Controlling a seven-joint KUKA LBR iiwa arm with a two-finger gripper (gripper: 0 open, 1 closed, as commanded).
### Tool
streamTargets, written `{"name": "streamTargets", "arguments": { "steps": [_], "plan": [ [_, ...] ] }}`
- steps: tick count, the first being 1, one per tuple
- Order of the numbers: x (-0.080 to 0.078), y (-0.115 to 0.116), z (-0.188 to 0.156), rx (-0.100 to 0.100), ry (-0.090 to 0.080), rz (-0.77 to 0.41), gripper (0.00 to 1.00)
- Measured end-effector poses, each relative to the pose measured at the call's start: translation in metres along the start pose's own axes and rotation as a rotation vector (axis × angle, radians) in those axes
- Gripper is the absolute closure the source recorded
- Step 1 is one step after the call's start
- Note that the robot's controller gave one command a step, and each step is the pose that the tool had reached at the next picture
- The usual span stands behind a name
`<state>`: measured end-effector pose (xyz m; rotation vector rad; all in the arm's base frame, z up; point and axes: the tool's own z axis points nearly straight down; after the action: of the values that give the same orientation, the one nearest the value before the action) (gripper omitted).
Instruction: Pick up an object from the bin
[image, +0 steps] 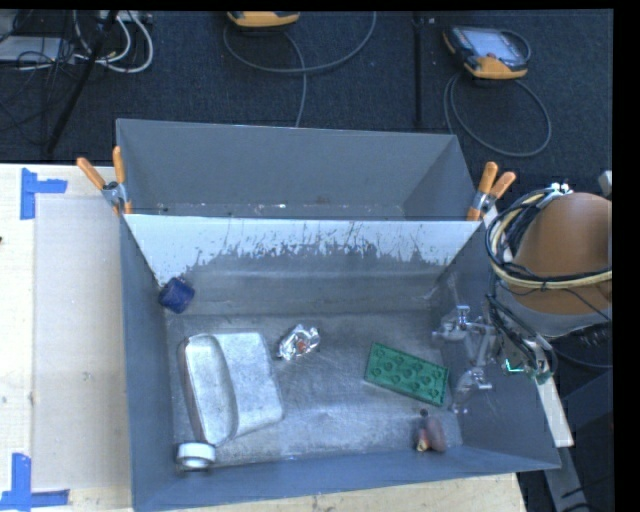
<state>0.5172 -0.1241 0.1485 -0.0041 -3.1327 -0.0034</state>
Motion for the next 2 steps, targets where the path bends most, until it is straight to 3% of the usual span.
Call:
{"name": "streamTargets", "arguments": {
  "steps": [1,2],
  "plan": [
    [-0.0009,0.0165,0.0713,0.001,-0.025,0.112,0.00],
    [-0.0020,0.0159,0.0679,0.003,-0.027,0.107,1.00]
  ]
}}
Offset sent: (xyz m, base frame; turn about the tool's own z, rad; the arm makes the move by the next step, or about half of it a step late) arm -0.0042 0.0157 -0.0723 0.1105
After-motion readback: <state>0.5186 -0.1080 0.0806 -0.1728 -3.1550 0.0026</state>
